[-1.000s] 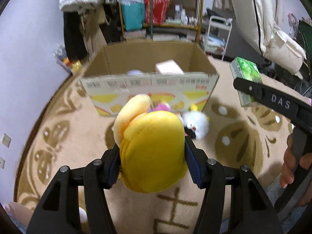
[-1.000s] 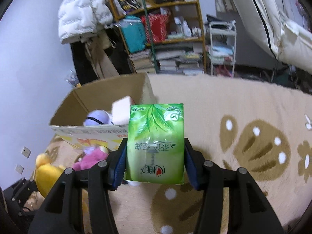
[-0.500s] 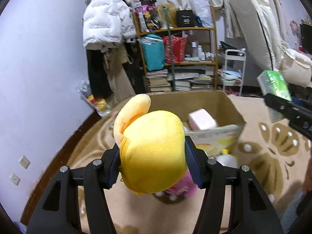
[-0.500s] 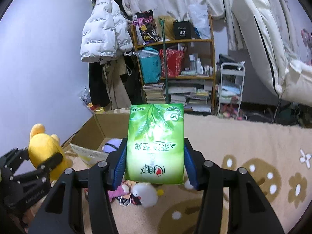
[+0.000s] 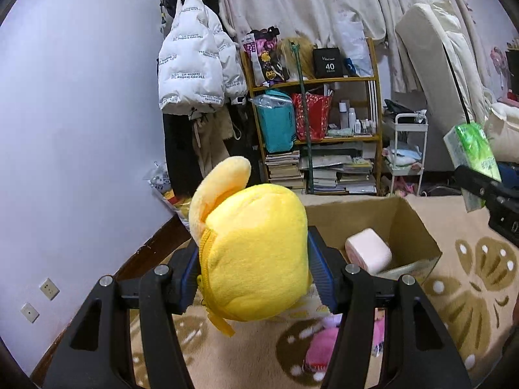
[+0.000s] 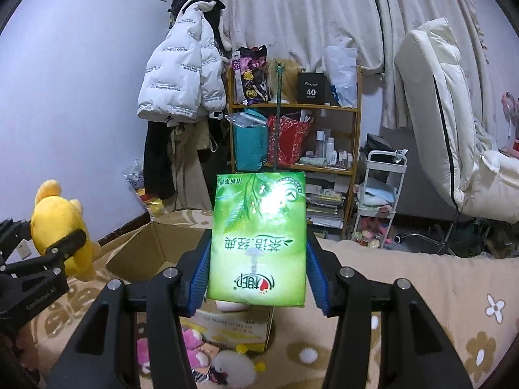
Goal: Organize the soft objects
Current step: 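Carry the duck into the box and open the left tool while the right tool carries the tissue pack over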
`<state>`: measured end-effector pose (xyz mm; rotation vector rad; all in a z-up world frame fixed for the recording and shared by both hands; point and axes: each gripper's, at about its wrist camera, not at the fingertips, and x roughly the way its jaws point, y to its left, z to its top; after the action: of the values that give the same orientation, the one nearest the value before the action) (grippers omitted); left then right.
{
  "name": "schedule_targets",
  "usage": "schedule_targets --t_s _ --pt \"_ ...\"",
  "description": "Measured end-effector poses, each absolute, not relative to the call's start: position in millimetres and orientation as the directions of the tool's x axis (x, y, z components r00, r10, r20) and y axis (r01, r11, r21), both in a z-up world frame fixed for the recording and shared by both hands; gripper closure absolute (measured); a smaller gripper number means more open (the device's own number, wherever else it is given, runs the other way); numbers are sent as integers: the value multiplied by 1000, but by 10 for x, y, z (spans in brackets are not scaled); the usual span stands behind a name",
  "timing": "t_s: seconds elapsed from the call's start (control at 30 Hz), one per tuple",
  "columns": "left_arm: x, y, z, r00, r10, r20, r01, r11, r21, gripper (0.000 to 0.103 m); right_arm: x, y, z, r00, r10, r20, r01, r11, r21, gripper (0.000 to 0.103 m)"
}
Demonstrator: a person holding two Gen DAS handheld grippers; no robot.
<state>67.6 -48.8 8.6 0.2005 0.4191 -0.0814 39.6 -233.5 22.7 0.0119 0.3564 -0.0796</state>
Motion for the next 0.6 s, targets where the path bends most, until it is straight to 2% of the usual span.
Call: schedule_targets --t_s 0.33,0.6 --pt "953 -577 120 924 -62 -377 141 973 184 44 657 -2270 148 936 -78 -343 74 997 -24 47" --pt "1220 -624 37 911 -65 -406 150 972 179 44 841 -2277 22 924 -70 -377 67 998 -20 47"
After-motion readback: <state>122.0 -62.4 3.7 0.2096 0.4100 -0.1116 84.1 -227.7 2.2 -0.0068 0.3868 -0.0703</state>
